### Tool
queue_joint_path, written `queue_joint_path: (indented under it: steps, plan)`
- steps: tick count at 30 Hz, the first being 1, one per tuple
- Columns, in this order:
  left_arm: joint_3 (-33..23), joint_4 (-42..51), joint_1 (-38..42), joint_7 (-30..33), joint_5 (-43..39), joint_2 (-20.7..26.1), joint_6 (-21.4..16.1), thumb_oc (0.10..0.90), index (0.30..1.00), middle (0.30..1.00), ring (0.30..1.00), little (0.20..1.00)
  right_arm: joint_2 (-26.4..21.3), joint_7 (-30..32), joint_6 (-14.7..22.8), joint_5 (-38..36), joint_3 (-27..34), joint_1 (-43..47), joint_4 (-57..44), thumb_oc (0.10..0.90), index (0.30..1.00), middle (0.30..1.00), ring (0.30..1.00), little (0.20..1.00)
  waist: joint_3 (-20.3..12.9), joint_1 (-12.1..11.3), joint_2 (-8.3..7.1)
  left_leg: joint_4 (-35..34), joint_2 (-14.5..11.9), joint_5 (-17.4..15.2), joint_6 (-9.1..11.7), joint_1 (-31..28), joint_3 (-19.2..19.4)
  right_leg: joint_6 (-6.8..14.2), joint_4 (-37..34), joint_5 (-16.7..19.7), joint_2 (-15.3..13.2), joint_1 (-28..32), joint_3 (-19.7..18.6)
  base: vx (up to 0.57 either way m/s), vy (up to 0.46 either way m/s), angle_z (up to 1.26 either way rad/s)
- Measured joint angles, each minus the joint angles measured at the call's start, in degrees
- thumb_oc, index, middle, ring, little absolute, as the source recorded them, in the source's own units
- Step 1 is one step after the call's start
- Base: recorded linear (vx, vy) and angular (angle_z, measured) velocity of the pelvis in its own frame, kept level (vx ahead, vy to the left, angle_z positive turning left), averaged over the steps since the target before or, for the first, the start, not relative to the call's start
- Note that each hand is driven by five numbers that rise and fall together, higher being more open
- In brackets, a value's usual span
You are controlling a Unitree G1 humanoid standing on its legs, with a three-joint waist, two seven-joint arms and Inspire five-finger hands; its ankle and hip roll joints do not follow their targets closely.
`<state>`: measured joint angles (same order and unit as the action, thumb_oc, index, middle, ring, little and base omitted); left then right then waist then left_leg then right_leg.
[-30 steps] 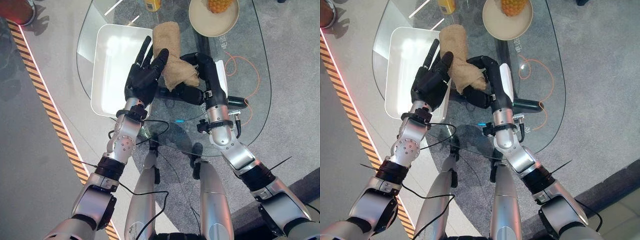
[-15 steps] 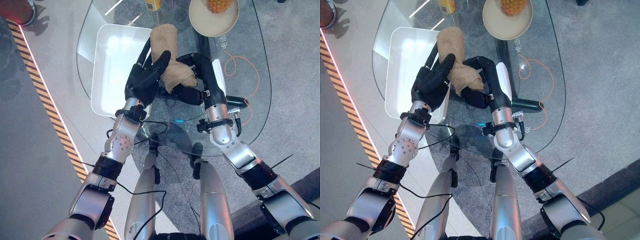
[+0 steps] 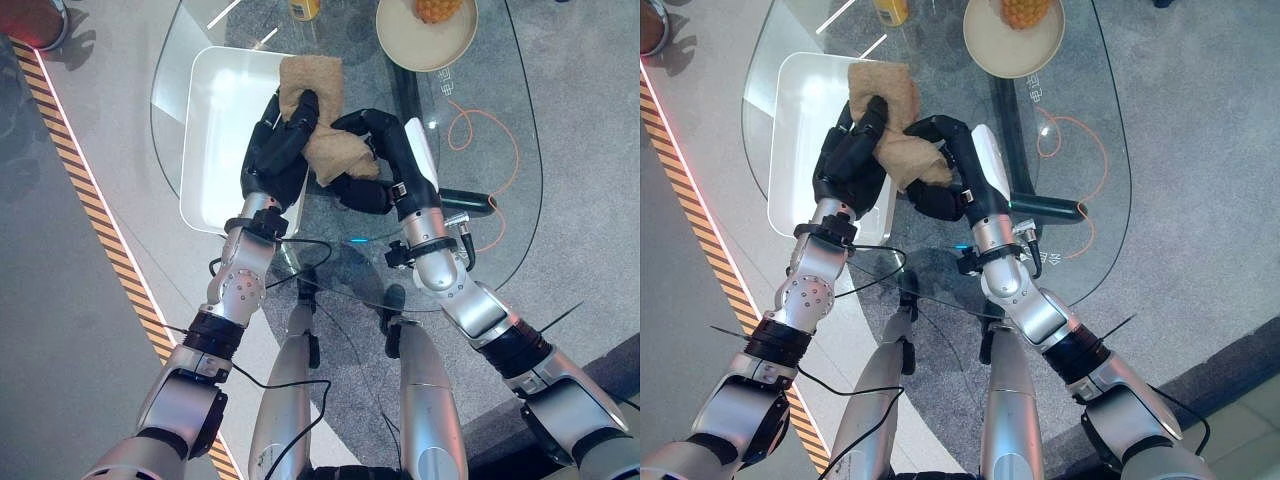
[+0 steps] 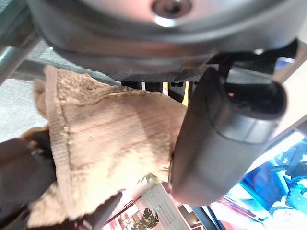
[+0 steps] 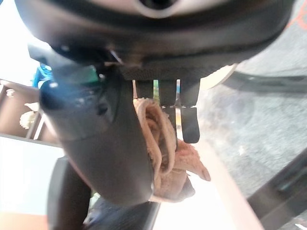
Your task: Wipe the table with a cloth and put it in the basket.
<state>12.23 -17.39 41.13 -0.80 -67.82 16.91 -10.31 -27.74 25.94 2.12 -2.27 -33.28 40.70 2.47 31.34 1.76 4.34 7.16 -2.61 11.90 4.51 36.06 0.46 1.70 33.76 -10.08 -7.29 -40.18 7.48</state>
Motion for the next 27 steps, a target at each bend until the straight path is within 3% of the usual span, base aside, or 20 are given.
queue_joint_path:
  steps: [7,8,10,11,12,27]
  plan:
    - [0.06,0.00,0.07,0.00,0.00,-0.02,-0.12,0.100,0.300,0.300,0.300,0.200,0.00,-0.04,-0.02,0.00,0.02,0.11,-0.01,0.100,0.300,0.300,0.300,0.200,0.00,-0.04,0.00,0.00,0.01,0.03,-0.03,0.00,0.00,0.00,0.02,0.00,-0.02,0.01,0.01,0.00,0.000,0.00]
    - [0.06,0.00,0.07,0.00,0.00,-0.02,-0.12,0.100,0.300,0.300,0.300,0.200,0.01,-0.04,-0.02,0.00,0.02,0.11,-0.01,0.149,0.342,0.342,0.342,0.249,0.00,0.00,0.00,0.00,0.01,0.03,-0.03,0.00,0.00,0.00,0.02,0.00,-0.02,0.01,0.01,0.00,0.000,0.00]
    - [0.08,0.00,0.07,0.00,0.00,-0.03,-0.12,0.100,0.300,0.300,0.300,0.200,0.08,-0.04,-0.02,0.00,0.02,0.11,-0.01,0.369,0.531,0.531,0.531,0.469,0.00,0.07,0.00,0.00,0.01,0.03,-0.03,0.00,0.00,0.00,0.02,0.00,-0.02,0.00,0.01,0.00,0.000,0.00]
    - [0.10,0.00,0.07,0.00,0.01,-0.05,-0.12,0.100,0.300,0.300,0.300,0.200,0.09,-0.04,-0.02,0.01,0.02,0.11,-0.01,0.410,0.566,0.566,0.566,0.510,0.00,0.08,0.00,0.00,0.01,0.03,-0.03,0.00,0.00,0.00,0.02,0.00,-0.02,0.00,0.01,0.00,0.000,0.00]
    - [0.10,0.00,0.07,0.00,0.03,-0.07,-0.16,0.100,0.300,0.300,0.300,0.200,0.09,-0.04,-0.02,0.01,0.02,0.11,-0.01,0.800,0.900,0.900,0.900,0.900,0.00,0.08,0.00,0.00,0.01,0.03,-0.03,0.00,0.00,0.00,0.02,0.00,-0.01,0.00,0.01,0.00,0.000,0.00]
    - [0.20,0.01,0.09,2.55,1.25,-0.99,-5.23,0.100,0.300,0.300,0.300,0.200,0.63,-0.53,-0.02,0.02,0.02,1.38,-0.02,0.800,0.900,0.900,0.900,0.900,0.00,0.00,0.00,0.01,0.01,0.04,-0.03,0.00,-0.01,0.00,0.05,0.00,-0.01,-0.01,0.02,0.00,0.000,0.00]
